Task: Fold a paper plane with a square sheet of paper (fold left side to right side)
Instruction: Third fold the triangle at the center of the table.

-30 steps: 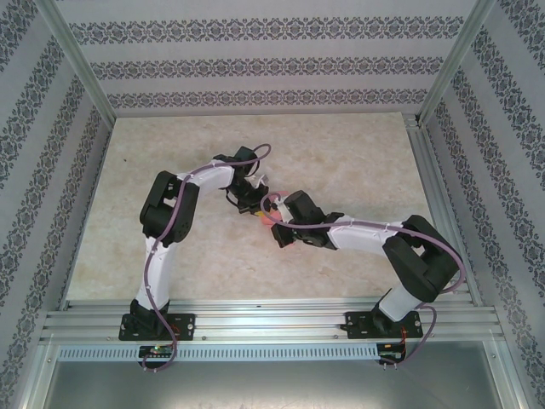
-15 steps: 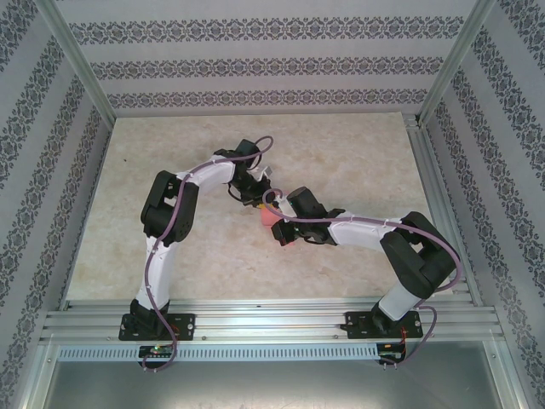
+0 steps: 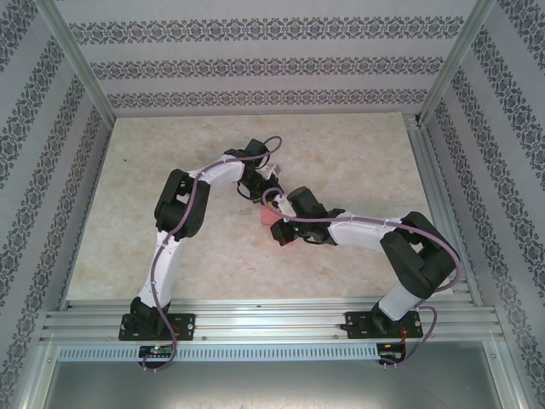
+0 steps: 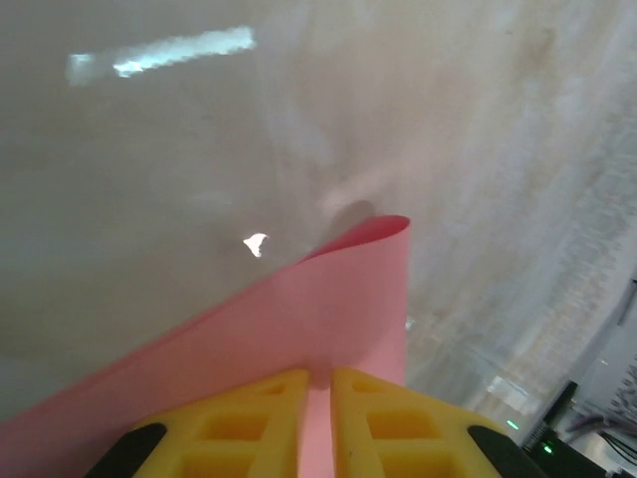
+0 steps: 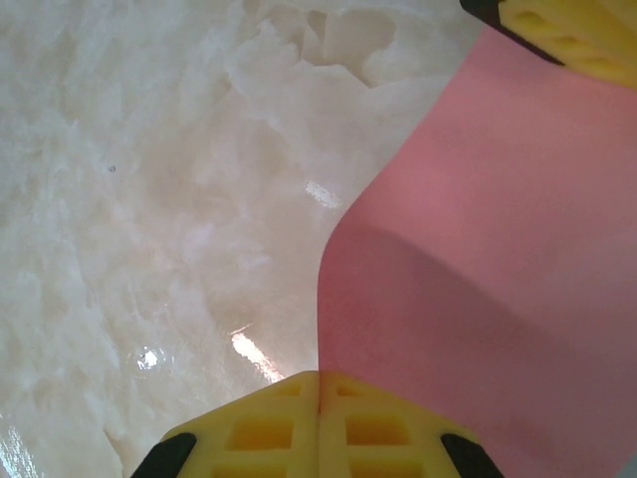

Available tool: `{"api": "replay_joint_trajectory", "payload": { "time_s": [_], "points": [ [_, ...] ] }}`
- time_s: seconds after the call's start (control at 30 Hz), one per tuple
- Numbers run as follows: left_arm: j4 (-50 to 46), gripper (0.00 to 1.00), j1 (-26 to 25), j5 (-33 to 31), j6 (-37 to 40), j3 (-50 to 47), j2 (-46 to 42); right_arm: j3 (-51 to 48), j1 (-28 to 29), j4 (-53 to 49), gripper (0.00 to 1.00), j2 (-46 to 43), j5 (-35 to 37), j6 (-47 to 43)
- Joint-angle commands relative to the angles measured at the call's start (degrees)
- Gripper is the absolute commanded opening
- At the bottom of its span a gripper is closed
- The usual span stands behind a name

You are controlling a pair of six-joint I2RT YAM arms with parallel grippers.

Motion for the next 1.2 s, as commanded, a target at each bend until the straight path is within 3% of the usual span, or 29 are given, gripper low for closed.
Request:
{"api": "replay_joint_trajectory", "payload": {
  "time_s": [0.0,0.53,1.17],
  "points": [
    [-1.96,0.16,-0.85,-4.19,2.85,0.66,0.97,0.56,-0.04,0.49,0.0,-0.46,-0.02,0.2],
    [-2.23,0.12,-1.36,-6.59,5.07,-2.6,0.89,7.58,-5.09,-6.73,0.0,4.77,1.35,-4.02],
    [-2.84,0.12,-1.74,-7.38,5.58,-2.53,0.66,5.25,-6.01,-4.75,0.0,7.15,1.14,-0.78]
  ]
}}
